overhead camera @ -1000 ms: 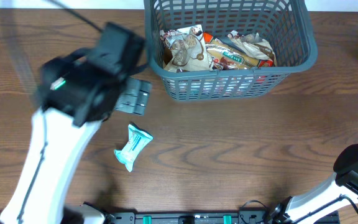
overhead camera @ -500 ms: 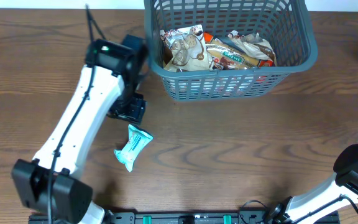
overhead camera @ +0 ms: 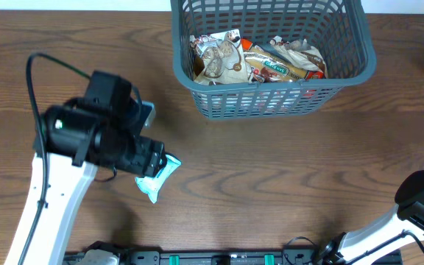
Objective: Pack container
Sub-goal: 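Lower the left gripper onto the teal packet and grasp it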
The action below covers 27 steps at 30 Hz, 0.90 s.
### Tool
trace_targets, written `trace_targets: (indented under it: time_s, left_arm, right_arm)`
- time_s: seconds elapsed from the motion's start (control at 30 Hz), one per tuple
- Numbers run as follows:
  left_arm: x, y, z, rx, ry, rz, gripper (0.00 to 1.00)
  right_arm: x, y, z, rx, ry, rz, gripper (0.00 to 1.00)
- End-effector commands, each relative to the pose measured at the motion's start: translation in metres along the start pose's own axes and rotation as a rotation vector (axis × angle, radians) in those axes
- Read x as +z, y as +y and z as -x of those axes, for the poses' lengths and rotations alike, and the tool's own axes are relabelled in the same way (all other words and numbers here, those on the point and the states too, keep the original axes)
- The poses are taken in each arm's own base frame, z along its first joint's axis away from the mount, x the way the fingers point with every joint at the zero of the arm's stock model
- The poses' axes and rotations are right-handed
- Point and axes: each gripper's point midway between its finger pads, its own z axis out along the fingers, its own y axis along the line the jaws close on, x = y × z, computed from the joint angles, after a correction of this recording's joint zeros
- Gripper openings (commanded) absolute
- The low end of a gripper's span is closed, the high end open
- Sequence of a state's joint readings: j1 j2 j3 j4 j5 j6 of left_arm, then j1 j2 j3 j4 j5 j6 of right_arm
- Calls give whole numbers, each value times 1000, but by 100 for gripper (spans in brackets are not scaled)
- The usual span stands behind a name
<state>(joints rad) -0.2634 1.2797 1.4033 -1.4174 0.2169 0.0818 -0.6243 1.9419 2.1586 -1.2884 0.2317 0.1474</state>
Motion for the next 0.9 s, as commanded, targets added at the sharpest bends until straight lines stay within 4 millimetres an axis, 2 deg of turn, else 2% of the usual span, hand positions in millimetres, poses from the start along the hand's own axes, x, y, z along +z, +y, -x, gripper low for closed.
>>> trace_targets:
  time_s: [0.0,0.17,0.2,0.23,0.3,0.43,0.7,0.87]
  left_arm:
    - [20,-7,-15,-34,20,-63,87]
    - [39,2,-9,-30,-31,-31,88]
    - [43,9,-4,-28,-48,4,98]
    - [46,16,-1,-28,-58,41,99]
    - [52,23,-2,-39,-43,77,100]
    - [64,25,-5,-65,-11,77,99]
    - [128,35,-11,-75,70,77,99]
    - [156,40,-11,-83,140,81,99]
  right_arm:
    - [5,-3,-1,-11,10,-8,99]
    - [5,-3,-1,-11,10,-8,99]
    - [5,-3,-1,-11,9,-8,99]
    - [5,-3,-1,-11,10,-8,99]
    - [5,-3,-1,-11,9,-8,99]
    - [5,-3,-1,-11,9,-8,99]
    - [5,-3,-1,-11,9,-8,99]
    - [5,-3,-1,-11,9,-8,99]
